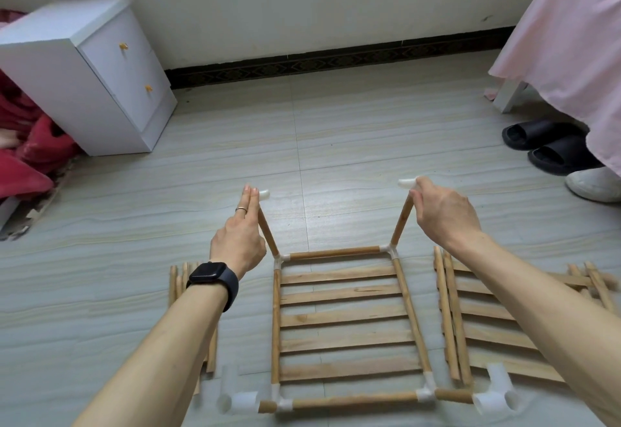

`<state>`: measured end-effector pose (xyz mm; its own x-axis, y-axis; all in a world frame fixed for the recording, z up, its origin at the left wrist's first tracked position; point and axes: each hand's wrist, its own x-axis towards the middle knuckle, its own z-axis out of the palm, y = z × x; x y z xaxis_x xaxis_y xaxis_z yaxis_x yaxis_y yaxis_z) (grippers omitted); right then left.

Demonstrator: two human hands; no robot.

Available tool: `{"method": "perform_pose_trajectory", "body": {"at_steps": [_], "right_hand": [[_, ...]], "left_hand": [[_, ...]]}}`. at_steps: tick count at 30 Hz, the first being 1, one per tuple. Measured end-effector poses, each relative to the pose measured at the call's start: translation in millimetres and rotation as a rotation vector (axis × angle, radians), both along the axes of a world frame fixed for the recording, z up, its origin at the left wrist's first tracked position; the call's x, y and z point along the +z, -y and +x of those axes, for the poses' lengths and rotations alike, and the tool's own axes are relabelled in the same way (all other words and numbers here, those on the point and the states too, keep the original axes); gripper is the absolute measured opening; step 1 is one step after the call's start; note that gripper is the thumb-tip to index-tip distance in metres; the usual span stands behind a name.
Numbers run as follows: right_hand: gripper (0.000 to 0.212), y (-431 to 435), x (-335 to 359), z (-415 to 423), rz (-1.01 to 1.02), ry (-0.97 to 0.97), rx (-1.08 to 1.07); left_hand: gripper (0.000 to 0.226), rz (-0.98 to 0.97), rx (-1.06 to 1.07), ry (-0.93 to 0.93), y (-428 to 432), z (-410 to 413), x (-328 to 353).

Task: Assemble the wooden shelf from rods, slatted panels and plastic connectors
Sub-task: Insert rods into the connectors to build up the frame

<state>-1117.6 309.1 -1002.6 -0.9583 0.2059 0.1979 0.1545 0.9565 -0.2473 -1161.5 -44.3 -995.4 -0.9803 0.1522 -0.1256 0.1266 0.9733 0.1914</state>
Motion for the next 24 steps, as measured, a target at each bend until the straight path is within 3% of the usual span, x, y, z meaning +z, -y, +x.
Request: {"method": "perform_pose_trajectory", "body": {"at_steps": [5,7,14,19,24], "right_hand": [[0.066,1.0,16.5,22.7,-0.256,0.021,-0.141],[0.07,5.8,27.3,43.3,-0.357,0.072,-0.183],[0.042,26.8,33.1,182.1,-0.57,0.323,-0.097],[0.015,31.0,10.9,242.1,-0.628,0.322,-0.183],[0.016,48.6,-9.1,241.8,-0.79,0.189,-0.3]], "left_hand": [[0.089,-0.017,-0.023,0.07,11.3,8.9,8.3],[0.085,0.03,-0.011,0.114,18.6,19.1,12.3],[0.057,0.285,-0.077,0.201,33.6,112.9,8.0],[0.038,0.453,-0.005,0.28,33.5,190.2,-13.3],[0.021,0.509,0.195,0.149,25.4,192.9,-10.5]]}}
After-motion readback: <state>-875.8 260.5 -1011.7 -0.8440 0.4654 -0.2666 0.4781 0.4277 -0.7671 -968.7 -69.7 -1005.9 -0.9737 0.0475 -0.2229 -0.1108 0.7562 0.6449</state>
